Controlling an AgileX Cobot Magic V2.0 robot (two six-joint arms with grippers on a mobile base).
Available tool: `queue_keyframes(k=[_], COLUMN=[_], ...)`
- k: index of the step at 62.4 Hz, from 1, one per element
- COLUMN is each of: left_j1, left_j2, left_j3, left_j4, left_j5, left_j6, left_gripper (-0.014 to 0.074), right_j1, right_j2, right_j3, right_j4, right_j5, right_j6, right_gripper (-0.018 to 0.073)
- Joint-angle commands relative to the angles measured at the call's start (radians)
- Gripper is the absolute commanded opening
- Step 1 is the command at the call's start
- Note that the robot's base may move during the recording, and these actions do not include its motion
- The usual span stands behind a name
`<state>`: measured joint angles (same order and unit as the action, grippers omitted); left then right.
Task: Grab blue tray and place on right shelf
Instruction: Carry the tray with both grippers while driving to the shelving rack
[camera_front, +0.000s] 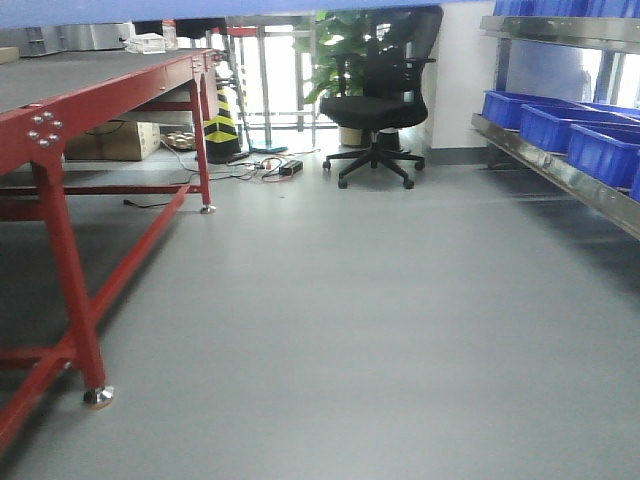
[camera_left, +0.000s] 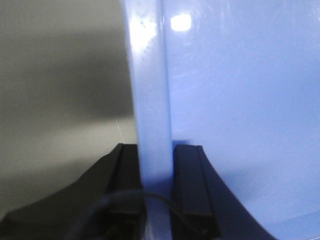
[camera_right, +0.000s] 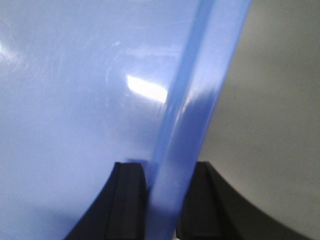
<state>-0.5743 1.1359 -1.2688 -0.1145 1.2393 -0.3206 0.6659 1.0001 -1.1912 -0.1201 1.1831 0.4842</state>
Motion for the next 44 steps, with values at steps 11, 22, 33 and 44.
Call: queue_keyframes(k=[11,22,33,44], left_j1=[-0.008,-0.008,-0.008,-0.008], left_j2=[-0.019,-0.019,-0.019,-0.019], left_j3=[-0.032,-0.032,-0.032,-0.032], left_j4=[-0.011,-0.011,-0.011,-0.011], left_j5=[-0.002,0.003,0.012,0.014], left_j6=[0.034,0.034,0.034,0.034], left_gripper=[-0.0048,-0.0048,-0.0048,-0.0048], right_j1=[0.001,0.001,0.001,0.001], right_j2=[-0.014,-0.014,-0.012,-0.012], right_j3=[-0.031,-0.031,-0.031,-0.031], right_j4=[-0.015,-0.015,-0.015,-0.015], right_j5=[-0.082,-0.08,-0.079,-0.078], right_j6=[-0.03,-0.03,-0.03,-0.03], right_gripper=[0.0056,0.0056,0.0056,0.0056])
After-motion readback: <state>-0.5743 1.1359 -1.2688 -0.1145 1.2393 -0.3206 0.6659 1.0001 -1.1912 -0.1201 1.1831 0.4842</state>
